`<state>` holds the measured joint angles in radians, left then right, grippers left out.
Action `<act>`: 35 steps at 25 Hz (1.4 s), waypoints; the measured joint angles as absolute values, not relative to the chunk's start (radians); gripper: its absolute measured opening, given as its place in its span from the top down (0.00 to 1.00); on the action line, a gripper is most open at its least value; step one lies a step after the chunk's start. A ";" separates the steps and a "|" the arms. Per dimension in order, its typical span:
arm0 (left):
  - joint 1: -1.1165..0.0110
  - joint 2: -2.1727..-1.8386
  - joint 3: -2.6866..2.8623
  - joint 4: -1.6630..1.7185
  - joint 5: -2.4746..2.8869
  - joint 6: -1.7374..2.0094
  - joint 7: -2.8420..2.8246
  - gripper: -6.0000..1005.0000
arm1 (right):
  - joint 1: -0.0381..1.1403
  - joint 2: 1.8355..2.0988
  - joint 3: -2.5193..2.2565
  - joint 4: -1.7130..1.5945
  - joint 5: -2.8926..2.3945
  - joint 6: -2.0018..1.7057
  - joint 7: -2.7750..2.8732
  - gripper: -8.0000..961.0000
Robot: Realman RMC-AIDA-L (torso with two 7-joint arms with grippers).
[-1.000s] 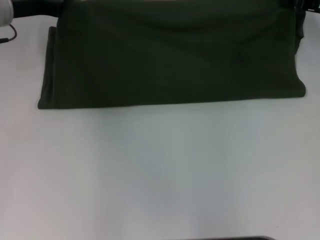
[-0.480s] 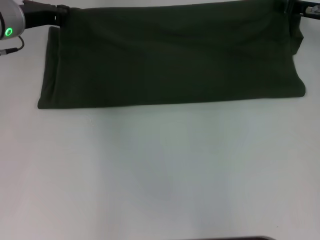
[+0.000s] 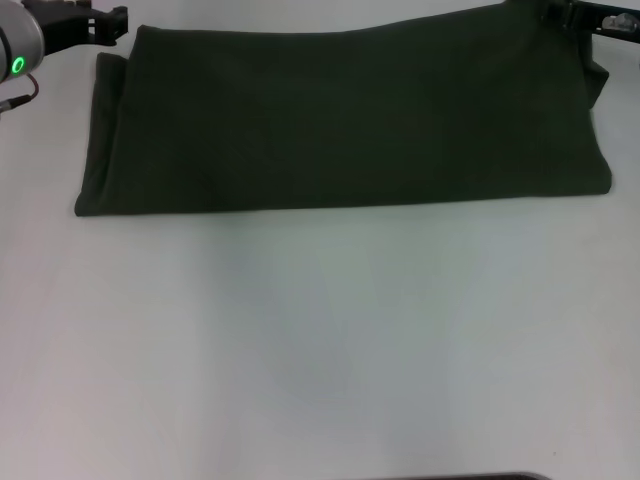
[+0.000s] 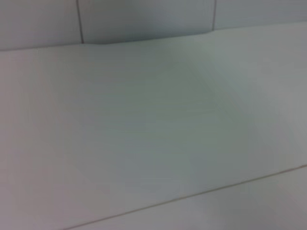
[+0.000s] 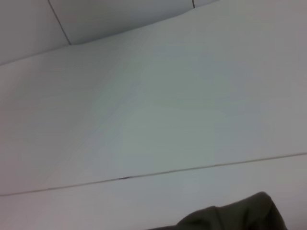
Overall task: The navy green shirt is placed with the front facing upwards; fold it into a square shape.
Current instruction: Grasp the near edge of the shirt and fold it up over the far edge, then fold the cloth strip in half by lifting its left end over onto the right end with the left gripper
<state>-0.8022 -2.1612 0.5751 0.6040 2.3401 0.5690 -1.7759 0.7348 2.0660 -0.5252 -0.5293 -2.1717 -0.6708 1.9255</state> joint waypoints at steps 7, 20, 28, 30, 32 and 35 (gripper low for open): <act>-0.802 -2.163 0.575 0.603 2.337 0.520 -1.776 0.49 | 0.718 2.064 -0.522 -0.538 -2.134 -0.676 1.931 0.42; -0.738 -2.163 0.575 0.687 2.325 0.659 -1.820 0.07 | 0.596 2.074 -0.523 -0.608 -1.974 -0.794 1.855 0.10; -0.659 -2.163 0.578 0.830 2.291 1.000 -1.819 0.05 | 0.452 2.065 -0.519 -0.646 -1.756 -1.066 1.689 0.10; -0.643 -2.163 0.578 0.852 2.285 1.066 -1.821 0.05 | 0.426 2.056 -0.519 -0.647 -1.745 -1.124 1.673 0.10; -0.628 -2.163 0.578 0.862 2.269 1.096 -1.822 0.05 | 0.404 2.047 -0.519 -0.647 -1.746 -1.170 1.673 0.10; -0.599 -2.163 0.578 0.869 2.231 1.130 -1.811 0.05 | 0.377 2.028 -0.519 -0.647 -1.752 -1.237 1.676 0.10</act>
<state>-0.5990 -2.1628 0.5784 0.8688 2.2306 1.1297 -1.8105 0.3771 2.0279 -0.5195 -0.6474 -1.7524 -1.2373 1.6762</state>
